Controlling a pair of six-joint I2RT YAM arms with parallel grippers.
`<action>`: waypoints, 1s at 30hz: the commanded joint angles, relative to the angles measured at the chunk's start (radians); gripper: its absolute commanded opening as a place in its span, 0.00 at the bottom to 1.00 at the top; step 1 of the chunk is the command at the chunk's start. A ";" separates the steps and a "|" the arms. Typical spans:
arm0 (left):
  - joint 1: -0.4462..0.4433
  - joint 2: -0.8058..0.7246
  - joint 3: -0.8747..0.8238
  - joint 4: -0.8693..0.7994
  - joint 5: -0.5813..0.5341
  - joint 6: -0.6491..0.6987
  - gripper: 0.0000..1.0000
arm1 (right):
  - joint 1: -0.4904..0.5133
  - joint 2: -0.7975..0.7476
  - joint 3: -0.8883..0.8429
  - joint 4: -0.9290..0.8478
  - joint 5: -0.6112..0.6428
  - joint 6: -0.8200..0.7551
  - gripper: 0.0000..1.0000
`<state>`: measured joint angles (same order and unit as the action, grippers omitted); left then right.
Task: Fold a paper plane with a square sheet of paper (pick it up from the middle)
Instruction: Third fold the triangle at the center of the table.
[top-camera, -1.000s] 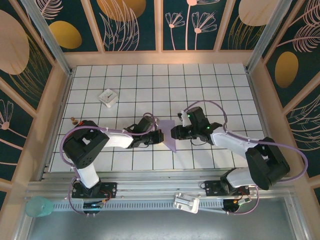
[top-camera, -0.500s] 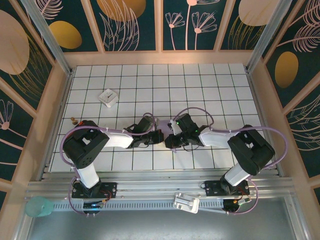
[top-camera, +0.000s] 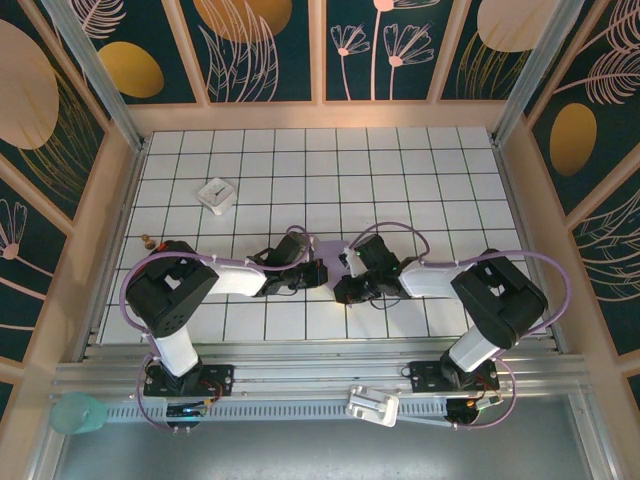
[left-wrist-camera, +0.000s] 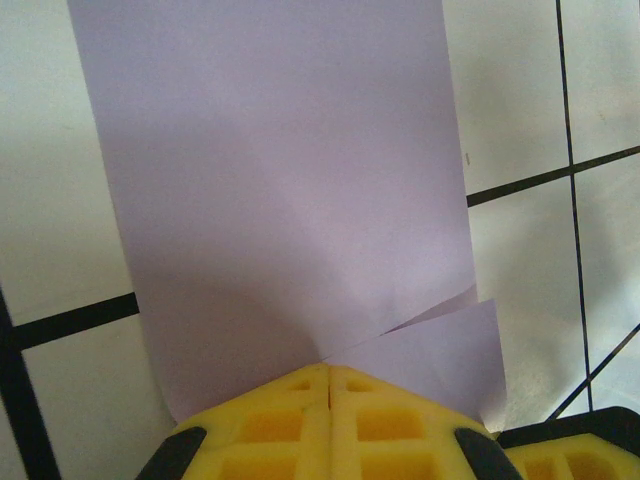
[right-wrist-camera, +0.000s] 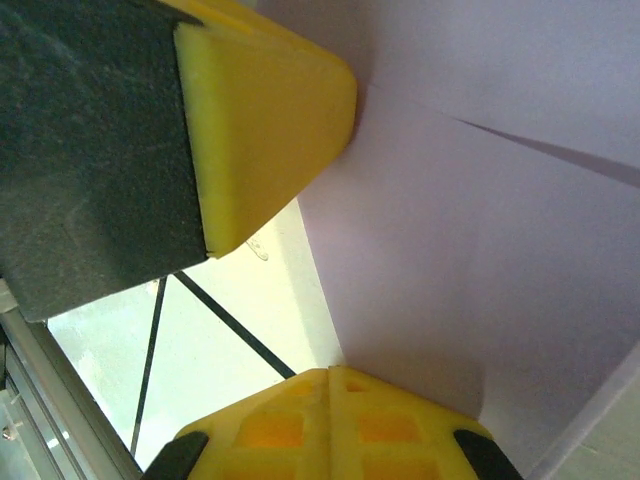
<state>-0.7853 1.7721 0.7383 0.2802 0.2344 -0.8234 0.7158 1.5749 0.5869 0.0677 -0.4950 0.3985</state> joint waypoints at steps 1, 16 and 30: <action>0.006 0.041 -0.026 -0.114 -0.035 0.023 0.00 | -0.004 -0.015 -0.065 -0.075 0.042 0.001 0.04; 0.005 0.045 -0.017 -0.126 -0.041 0.041 0.00 | -0.031 -0.138 -0.241 -0.075 0.009 0.104 0.01; 0.005 0.055 -0.016 -0.124 -0.037 0.035 0.00 | -0.098 -0.254 -0.118 -0.070 -0.146 0.106 0.01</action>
<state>-0.7883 1.7748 0.7399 0.2790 0.2539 -0.8112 0.6224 1.3357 0.4015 0.0135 -0.5900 0.4931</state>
